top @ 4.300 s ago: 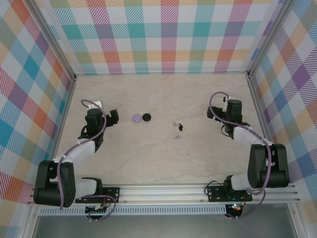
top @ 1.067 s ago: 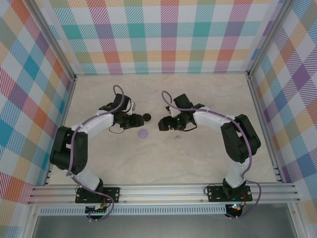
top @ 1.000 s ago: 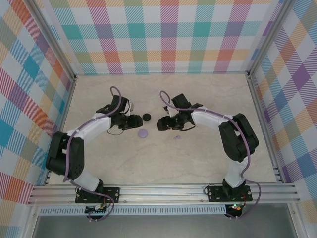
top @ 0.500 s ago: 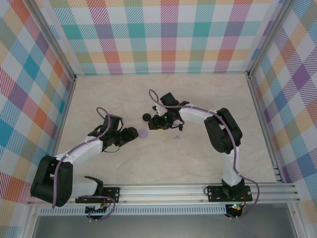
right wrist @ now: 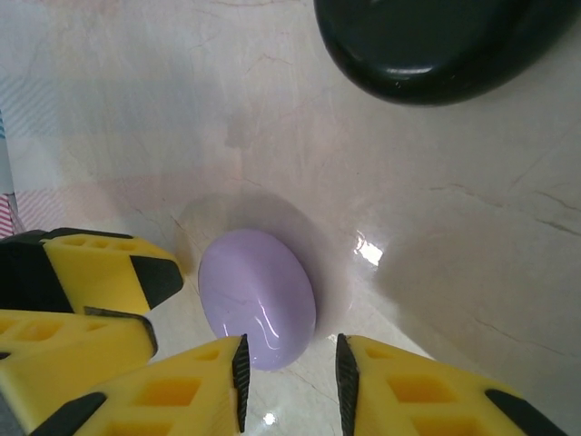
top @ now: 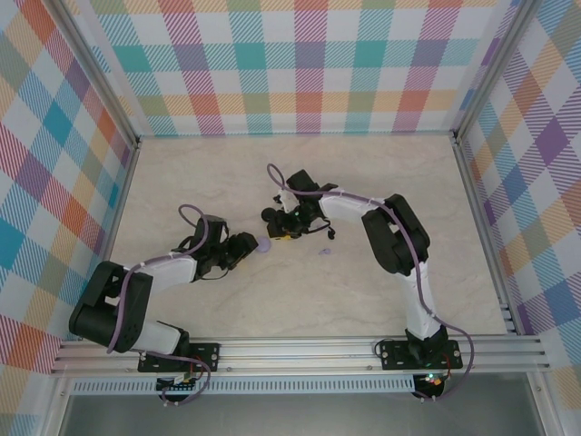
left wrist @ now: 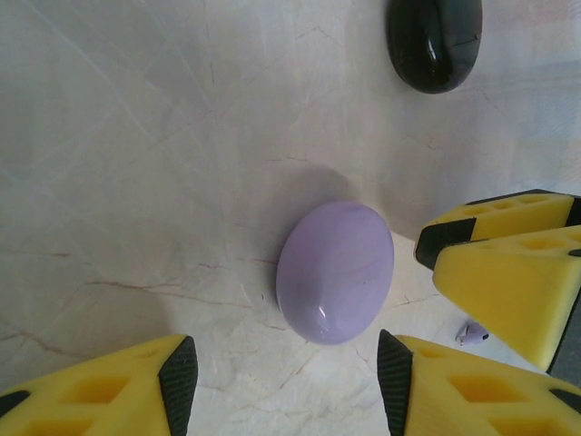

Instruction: Insert the wireless bluetooth earbuds into the charging case

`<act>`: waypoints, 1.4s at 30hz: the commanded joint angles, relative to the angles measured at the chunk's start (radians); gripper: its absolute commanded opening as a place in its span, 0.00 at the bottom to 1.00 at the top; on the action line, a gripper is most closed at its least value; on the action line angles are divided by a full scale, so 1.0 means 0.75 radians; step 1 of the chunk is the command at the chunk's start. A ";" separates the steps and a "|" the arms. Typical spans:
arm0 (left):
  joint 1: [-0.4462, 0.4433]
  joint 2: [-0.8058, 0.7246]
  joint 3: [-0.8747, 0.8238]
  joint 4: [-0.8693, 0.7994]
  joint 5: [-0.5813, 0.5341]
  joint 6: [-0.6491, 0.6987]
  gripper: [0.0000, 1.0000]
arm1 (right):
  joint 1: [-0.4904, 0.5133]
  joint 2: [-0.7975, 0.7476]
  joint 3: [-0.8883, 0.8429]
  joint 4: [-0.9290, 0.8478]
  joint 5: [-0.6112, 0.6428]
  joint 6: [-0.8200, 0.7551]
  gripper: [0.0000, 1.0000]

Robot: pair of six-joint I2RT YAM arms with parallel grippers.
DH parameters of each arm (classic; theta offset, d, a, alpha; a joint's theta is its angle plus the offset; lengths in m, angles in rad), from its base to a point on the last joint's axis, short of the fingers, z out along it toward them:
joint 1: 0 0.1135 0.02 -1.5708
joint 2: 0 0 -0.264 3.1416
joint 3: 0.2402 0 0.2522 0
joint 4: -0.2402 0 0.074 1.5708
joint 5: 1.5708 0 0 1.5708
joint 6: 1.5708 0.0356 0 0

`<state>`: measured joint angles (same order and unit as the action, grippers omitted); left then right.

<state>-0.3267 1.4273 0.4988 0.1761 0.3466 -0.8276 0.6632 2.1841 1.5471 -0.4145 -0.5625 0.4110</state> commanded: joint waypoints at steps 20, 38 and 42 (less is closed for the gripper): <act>-0.002 0.225 0.020 0.213 0.104 -0.056 0.48 | 0.026 0.096 0.085 -0.058 -0.084 0.020 0.27; -0.016 0.296 0.032 0.315 0.164 -0.105 0.42 | 0.029 0.103 0.051 -0.014 -0.118 0.049 0.22; -0.020 0.288 0.034 0.313 0.162 -0.106 0.38 | 0.028 0.103 0.049 -0.005 -0.129 0.057 0.22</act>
<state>-0.3183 1.5974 0.5228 0.3958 0.4622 -0.9016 0.6750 2.2425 1.5906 -0.4274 -0.6266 0.4397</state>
